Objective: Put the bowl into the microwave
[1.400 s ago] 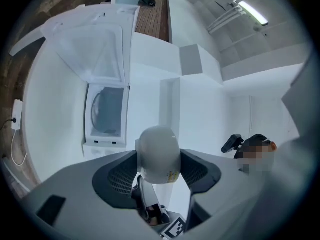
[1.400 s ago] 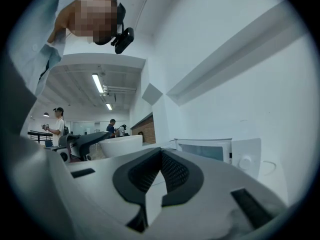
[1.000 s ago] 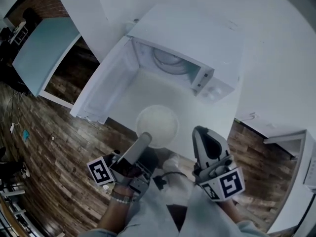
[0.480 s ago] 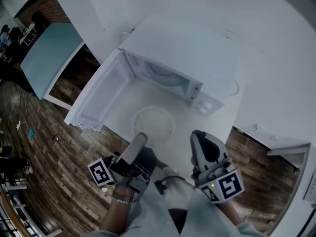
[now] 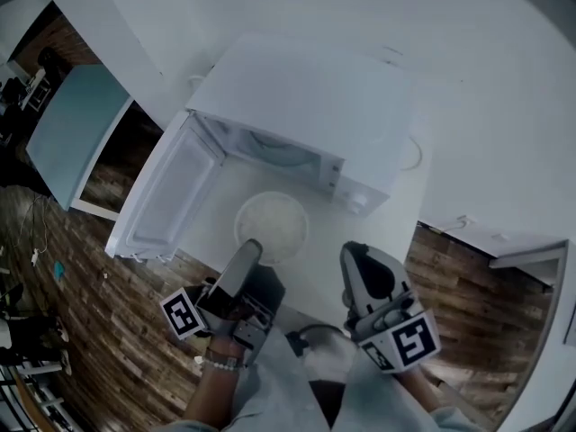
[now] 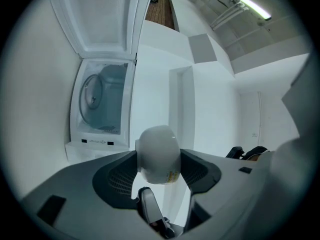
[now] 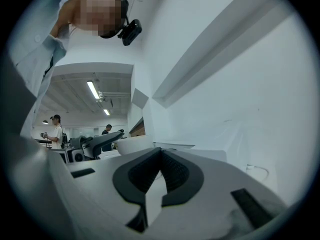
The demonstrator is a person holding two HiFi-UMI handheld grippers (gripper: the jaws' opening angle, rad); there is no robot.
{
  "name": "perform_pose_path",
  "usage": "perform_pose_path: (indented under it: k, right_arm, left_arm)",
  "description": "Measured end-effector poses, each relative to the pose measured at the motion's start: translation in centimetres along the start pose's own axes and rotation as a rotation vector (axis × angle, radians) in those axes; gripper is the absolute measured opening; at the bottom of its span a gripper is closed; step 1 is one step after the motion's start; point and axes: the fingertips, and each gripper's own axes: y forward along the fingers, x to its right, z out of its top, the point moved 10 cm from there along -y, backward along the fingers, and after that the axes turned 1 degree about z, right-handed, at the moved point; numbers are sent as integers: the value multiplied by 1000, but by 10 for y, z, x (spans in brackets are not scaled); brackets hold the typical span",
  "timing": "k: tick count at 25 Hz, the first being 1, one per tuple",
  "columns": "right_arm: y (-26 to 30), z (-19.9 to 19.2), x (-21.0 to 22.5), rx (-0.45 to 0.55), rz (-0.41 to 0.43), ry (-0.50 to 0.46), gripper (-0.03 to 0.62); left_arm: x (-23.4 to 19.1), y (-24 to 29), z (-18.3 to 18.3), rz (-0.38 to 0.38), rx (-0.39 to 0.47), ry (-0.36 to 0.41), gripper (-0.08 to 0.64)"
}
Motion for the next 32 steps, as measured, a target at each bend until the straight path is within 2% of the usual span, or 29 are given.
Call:
perform_pose_path:
  k: [17,23,32]
  right_arm:
    - [75,-18,-10,-58,-110,27,3]
    - [97,-31,-13,-109,-151,-51,3]
    - [128,-54,-12,-136,-209,-58,8]
  left_arm:
    - [-44,26,83,67,-126,-43,255]
    - [-69,31,107,95,-165,-65,255]
    - [-110,44,134,125,-219,-95,255]
